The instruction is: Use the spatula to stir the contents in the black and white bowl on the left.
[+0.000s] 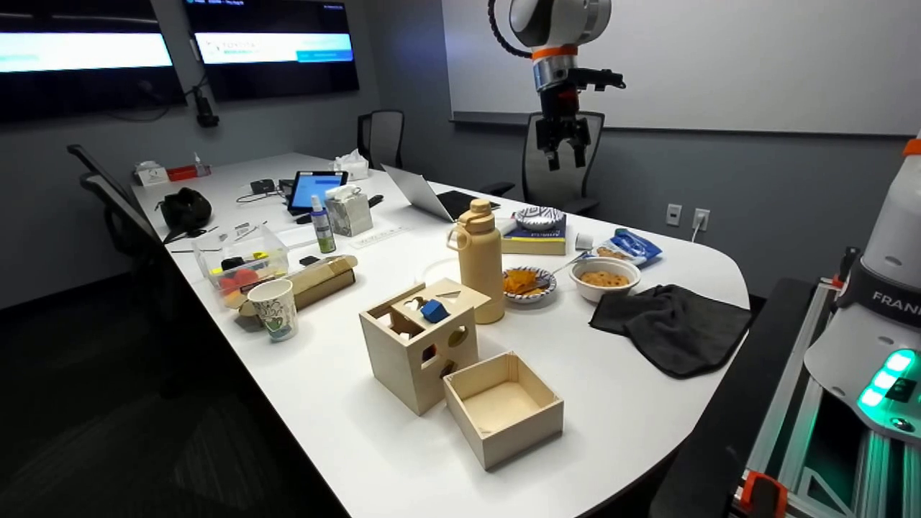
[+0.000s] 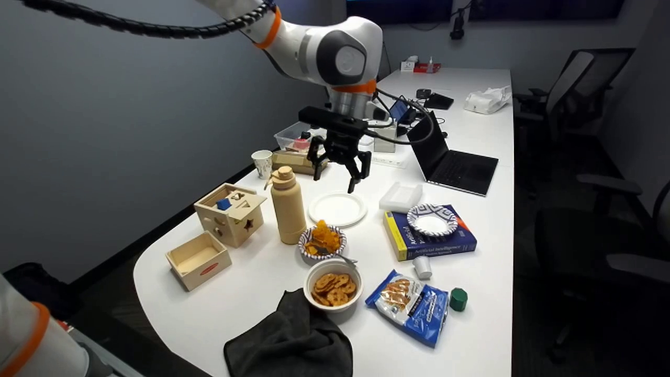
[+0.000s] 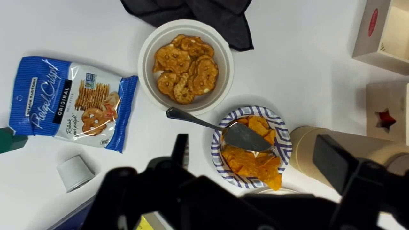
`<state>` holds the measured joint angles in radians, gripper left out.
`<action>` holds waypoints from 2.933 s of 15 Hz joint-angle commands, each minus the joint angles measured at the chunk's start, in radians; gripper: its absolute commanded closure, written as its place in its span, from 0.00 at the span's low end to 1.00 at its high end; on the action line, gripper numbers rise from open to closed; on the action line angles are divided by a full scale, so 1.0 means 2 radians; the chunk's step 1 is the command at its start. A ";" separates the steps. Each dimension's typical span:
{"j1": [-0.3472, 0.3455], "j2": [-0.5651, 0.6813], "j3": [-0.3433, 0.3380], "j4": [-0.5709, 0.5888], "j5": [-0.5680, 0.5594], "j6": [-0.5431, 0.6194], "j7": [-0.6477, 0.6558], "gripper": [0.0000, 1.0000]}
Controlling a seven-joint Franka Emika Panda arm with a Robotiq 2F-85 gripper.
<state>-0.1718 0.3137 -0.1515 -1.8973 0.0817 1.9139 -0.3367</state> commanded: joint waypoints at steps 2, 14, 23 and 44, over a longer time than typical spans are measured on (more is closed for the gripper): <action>-0.050 0.127 0.020 0.116 0.039 -0.057 -0.059 0.00; -0.136 0.308 0.054 0.271 0.081 -0.207 -0.073 0.00; -0.159 0.399 0.062 0.375 0.119 -0.298 -0.050 0.00; -0.173 0.481 0.077 0.477 0.142 -0.338 0.011 0.00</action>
<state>-0.5097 1.2142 -0.0101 -1.0461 0.3445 1.2922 -0.3520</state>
